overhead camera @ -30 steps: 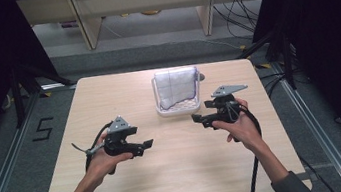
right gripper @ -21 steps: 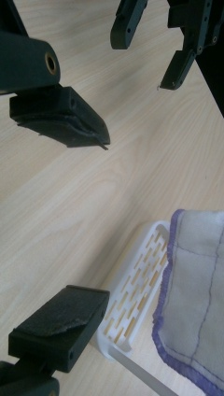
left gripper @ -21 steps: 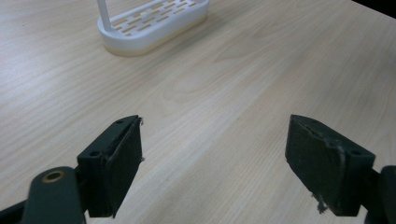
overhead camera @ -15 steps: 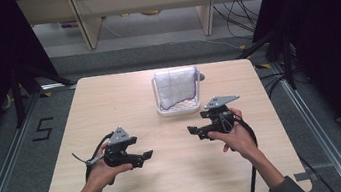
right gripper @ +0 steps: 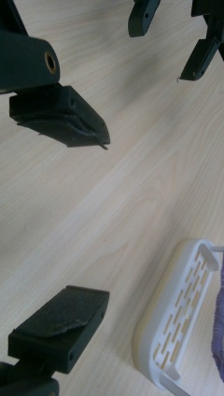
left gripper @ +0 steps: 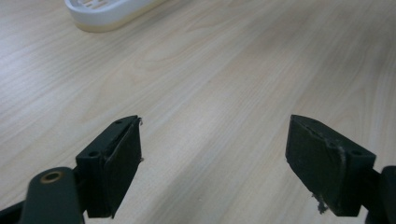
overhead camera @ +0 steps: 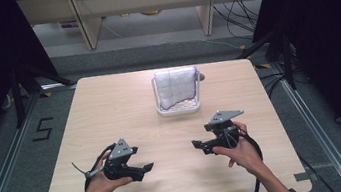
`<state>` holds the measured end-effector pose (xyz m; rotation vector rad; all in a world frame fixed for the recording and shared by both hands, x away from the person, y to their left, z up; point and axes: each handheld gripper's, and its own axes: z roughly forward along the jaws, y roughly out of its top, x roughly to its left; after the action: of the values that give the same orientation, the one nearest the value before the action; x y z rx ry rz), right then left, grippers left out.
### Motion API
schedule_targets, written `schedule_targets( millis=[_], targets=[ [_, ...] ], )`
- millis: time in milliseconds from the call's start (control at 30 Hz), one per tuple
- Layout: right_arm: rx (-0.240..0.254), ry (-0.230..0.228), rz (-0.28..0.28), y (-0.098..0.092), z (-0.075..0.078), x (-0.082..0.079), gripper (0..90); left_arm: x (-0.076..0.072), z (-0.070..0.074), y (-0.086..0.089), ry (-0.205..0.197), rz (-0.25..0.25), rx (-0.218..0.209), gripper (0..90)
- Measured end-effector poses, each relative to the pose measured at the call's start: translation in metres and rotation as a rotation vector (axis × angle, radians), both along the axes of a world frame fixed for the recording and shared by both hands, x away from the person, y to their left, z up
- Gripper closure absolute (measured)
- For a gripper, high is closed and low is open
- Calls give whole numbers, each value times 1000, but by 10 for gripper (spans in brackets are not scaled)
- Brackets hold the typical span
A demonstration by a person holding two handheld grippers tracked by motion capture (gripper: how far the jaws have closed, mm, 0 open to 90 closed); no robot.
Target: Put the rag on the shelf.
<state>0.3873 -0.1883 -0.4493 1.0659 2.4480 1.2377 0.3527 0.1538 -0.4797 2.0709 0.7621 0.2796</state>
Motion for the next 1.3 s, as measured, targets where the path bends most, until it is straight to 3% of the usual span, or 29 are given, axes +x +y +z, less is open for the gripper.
schedule_targets(
  millis=[67, 133, 167, 300, 333, 367, 400, 433, 533, 567, 600, 667, 733, 767, 800, 867, 933, 1033, 1100, 1133, 1167, 1233, 1300],
  targets=[
    [5, 18, -2, 2, -3, -4, 215, -3, -1, 1, 2, -14, 17, 184],
    [-3, 12, 10, 2, -6, -5, 215, -5, -3, 1, 2, -7, 6, 184],
    [-10, 9, 9, 3, -8, -7, 215, -6, -3, 2, 2, -11, 25, 184],
    [-27, 21, 30, 4, -14, -12, 214, -9, -7, 4, 6, -7, 3, 184],
    [-24, 34, 23, 4, -14, -15, 214, -11, -7, 6, 5, -6, 20, 184],
    [-26, 31, 27, 4, -16, -16, 213, -12, -8, 5, 10, 8, -4, 184],
    [-15, 52, 20, 5, -16, -19, 213, -12, -8, 7, 5, -8, 27, 184],
    [-16, 51, 24, 5, -18, -21, 211, -14, -10, 5, 13, 10, -4, 184],
    [-31, 37, 41, 3, -21, -24, 200, -17, -12, 7, 18, -11, 22, 183],
    [-28, 36, 39, 3, -22, -25, 199, -20, -14, 6, 27, -3, 2, 184],
    [-29, 37, 43, 2, -23, -27, 199, -20, -14, 7, 23, -17, 30, 183],
    [-31, 39, 51, 1, -26, -30, 195, -24, -17, 5, 30, -17, 7, 183],
    [-32, 42, 53, 0, -27, -34, 190, -26, -17, 6, 23, -31, 34, 181],
    [-36, 32, 71, 0, -29, -34, 186, -28, -18, 5, 27, -30, 21, 176],
    [-38, 46, 56, 0, -29, -37, 181, -28, -18, 6, 24, -38, 36, 174],
    [-49, 58, 48, -1, -31, -42, 175, -31, -20, 6, 31, -35, 28, 170],
    [-60, 42, 61, -1, -34, -44, 168, -33, -20, 8, 29, -41, 34, 169],
    [-62, 55, 51, -2, -39, -49, 168, -36, -22, 8, 41, -29, 17, 167],
    [-80, 66, 58, -4, -42, -52, 168, -38, -24, 10, 48, -36, 34, 166],
    [-74, 63, 47, -3, -45, -54, 168, -40, -26, 10, 54, -26, 17, 166],
    [-90, 75, 62, -4, -45, -55, 168, -40, -27, 11, 57, -40, 36, 166],
    [-94, 74, 69, -3, -47, -59, 168, -43, -28, 10, 60, -25, 24, 166],
    [-100, 77, 62, -3, -47, -61, 168, -44, -28, 11, 58, -30, 50, 166]
  ],
)
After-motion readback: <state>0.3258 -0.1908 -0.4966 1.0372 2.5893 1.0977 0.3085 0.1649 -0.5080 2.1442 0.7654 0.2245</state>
